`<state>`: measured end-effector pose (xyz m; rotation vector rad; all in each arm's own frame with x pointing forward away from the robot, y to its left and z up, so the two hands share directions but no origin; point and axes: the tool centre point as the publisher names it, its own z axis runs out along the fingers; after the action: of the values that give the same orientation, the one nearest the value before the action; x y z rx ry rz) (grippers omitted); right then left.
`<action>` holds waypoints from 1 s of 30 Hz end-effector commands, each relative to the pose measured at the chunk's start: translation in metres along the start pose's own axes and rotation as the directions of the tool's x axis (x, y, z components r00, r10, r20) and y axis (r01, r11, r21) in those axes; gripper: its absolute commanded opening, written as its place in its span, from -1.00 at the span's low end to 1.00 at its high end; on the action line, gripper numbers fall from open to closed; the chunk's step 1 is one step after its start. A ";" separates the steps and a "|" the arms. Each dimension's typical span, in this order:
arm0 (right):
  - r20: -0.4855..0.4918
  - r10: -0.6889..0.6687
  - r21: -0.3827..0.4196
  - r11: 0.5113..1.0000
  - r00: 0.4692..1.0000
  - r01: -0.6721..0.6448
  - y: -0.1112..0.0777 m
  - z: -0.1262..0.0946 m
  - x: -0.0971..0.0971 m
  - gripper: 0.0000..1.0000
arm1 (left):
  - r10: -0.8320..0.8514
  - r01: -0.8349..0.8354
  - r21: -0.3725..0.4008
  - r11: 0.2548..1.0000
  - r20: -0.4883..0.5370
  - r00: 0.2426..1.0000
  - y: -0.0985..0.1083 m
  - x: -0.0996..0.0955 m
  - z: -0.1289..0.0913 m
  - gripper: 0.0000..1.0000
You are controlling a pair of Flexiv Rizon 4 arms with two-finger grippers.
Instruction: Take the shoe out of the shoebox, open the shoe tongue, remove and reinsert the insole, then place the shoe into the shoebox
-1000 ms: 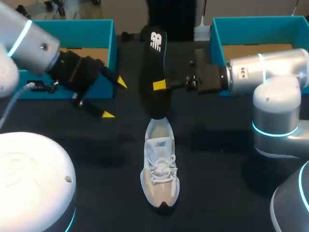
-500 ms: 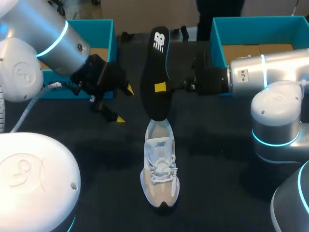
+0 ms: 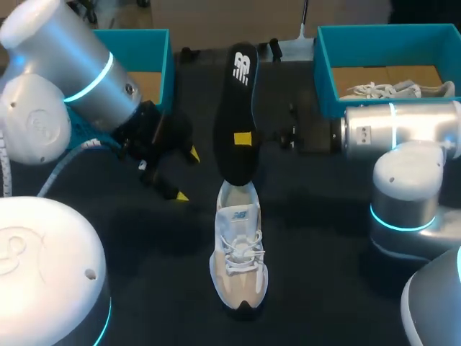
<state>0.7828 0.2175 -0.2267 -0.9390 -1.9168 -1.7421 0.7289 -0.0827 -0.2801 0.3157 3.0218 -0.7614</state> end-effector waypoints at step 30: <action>-0.056 -0.035 -0.127 0.992 0.998 0.028 -0.025 0.008 -0.018 -1.00 | -0.107 0.107 0.002 0.994 -0.003 0.994 0.003 -0.001 0.068 1.00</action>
<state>0.7811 0.2188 -0.2584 -0.8871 -1.8136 -1.9010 0.7258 -0.1101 -0.3401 0.1535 3.0588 -0.7715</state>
